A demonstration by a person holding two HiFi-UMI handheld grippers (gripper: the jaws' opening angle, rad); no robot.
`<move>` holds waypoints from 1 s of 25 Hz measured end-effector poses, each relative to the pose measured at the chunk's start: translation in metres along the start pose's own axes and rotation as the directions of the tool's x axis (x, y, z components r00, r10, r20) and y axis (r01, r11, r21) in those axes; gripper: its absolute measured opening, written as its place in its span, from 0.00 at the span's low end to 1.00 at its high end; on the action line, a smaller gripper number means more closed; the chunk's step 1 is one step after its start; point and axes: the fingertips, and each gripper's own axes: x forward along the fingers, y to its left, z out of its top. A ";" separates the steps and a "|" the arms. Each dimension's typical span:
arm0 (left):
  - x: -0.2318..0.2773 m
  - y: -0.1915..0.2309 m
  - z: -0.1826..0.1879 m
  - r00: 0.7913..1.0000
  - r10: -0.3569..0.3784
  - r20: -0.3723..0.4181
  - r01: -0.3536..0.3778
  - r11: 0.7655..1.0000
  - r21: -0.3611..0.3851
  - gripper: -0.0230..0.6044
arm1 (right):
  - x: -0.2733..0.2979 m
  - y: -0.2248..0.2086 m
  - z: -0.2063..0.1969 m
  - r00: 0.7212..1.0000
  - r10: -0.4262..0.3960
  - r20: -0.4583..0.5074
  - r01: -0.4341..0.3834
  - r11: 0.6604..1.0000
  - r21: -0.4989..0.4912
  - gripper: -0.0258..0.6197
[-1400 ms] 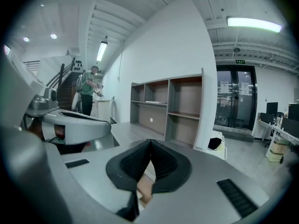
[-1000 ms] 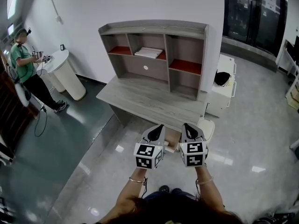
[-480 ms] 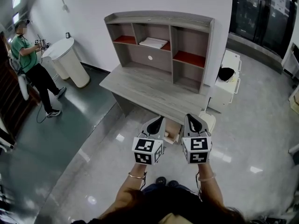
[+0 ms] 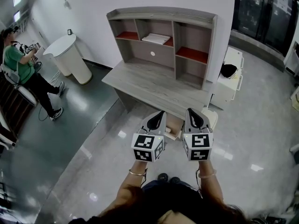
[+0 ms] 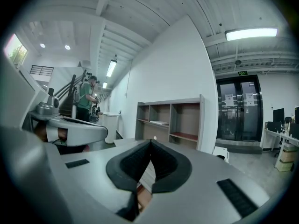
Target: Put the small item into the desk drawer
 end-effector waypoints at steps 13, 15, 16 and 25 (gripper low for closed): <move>-0.013 0.009 -0.002 1.000 -0.001 -0.004 0.001 1.000 -0.001 0.06 | -0.003 0.000 -0.007 0.999 -0.039 -0.018 0.039 0.999 0.029 0.04; -0.014 0.010 -0.001 1.000 -0.005 -0.001 0.005 1.000 -0.001 0.06 | -0.003 0.000 -0.008 0.999 -0.042 -0.022 0.043 0.998 0.037 0.04; -0.014 0.010 0.000 1.000 -0.007 -0.001 0.007 1.000 0.000 0.06 | -0.003 -0.001 -0.008 0.999 -0.044 -0.022 0.045 0.998 0.040 0.04; -0.018 0.013 0.007 1.000 -0.010 0.010 0.010 1.000 0.009 0.06 | -0.008 0.001 -0.005 0.998 -0.054 -0.016 0.055 0.998 0.044 0.04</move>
